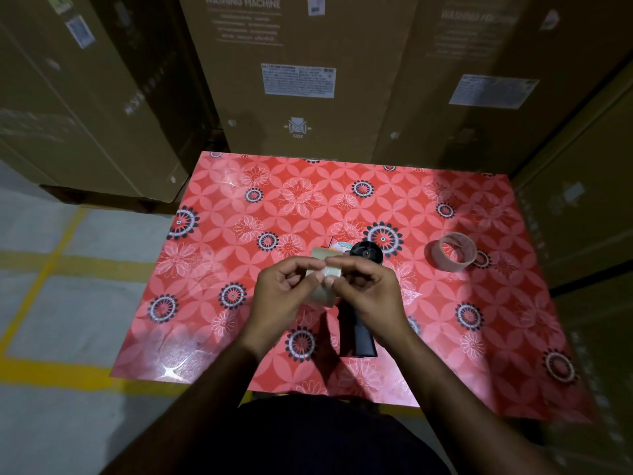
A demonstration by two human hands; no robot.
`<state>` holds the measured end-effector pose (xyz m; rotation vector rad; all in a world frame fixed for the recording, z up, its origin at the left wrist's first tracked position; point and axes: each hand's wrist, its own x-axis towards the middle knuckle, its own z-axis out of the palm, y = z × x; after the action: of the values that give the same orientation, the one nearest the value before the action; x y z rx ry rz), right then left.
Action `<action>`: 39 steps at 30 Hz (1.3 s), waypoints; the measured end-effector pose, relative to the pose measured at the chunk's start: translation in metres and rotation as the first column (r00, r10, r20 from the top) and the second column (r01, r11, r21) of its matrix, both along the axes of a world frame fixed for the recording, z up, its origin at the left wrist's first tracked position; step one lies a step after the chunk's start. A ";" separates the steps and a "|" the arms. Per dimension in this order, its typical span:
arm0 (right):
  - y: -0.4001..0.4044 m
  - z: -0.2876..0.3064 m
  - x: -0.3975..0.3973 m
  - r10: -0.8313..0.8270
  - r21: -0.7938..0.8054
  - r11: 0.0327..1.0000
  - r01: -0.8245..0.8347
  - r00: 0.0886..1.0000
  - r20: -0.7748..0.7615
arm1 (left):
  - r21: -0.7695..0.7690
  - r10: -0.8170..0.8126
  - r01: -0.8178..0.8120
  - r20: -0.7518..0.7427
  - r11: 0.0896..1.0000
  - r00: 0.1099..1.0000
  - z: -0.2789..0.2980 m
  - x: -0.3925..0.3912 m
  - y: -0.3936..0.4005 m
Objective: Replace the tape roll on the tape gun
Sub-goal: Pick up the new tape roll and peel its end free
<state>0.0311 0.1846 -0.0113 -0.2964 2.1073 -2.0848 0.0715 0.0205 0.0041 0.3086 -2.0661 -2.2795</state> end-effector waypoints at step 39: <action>0.005 0.007 0.001 0.031 -0.080 0.996 -0.028 0.999 0.030 | 0.159 -0.110 0.117 -0.048 0.980 0.993 -0.001 0.000 -0.004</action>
<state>0.0322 0.1892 -0.0048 -0.3011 1.9939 -2.1451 0.0714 0.0170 0.0033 0.1546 -1.9325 -2.5036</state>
